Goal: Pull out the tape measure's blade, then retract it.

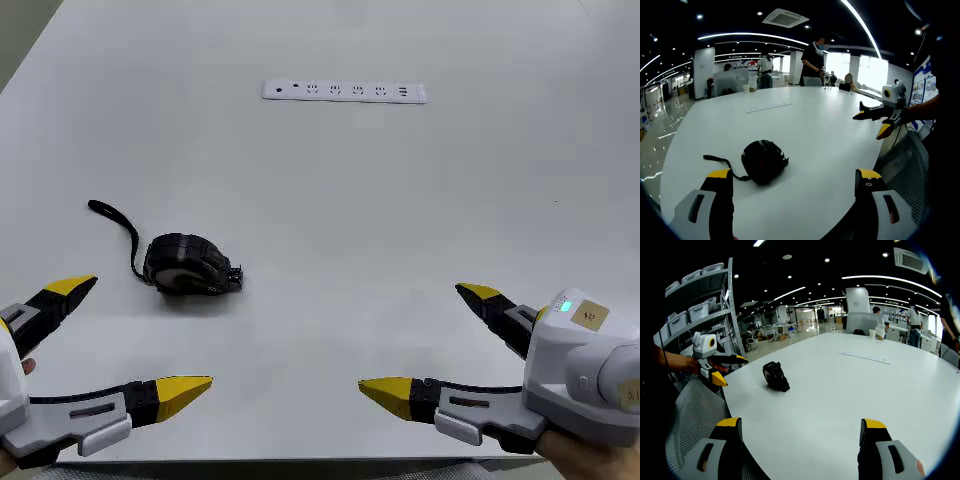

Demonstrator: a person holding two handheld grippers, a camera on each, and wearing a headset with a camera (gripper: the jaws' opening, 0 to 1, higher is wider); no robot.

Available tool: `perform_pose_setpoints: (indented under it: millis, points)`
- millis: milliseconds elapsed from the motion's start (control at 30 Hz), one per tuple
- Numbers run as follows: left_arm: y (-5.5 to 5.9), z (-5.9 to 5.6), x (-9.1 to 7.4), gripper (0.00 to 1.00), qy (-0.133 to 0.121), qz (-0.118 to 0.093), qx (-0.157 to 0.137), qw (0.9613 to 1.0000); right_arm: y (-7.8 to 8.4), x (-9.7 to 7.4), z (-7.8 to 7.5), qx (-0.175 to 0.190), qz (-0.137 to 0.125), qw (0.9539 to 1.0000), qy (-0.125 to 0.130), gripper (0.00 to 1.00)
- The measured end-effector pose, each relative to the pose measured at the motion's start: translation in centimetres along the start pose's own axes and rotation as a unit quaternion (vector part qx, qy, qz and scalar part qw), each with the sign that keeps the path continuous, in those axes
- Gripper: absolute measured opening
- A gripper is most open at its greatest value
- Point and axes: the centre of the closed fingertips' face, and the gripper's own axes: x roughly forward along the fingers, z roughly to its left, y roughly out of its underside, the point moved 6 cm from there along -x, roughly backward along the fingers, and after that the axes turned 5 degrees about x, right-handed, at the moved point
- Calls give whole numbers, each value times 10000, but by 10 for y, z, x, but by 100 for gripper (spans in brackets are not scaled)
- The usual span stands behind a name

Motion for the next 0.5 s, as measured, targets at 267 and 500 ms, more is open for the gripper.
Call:
perform_pose_setpoints:
  millis: [267, 500]
  points:
    - [0, 0, 0, 99, 13, 6, 3, 10000, 1, 0, 0, 10, 7, 10000, -4, 99]
    - [0, 1, -1, 99, 11, 24, 14, 10000, 1, -1, -1, 5, -8, 10000, 14, 99]
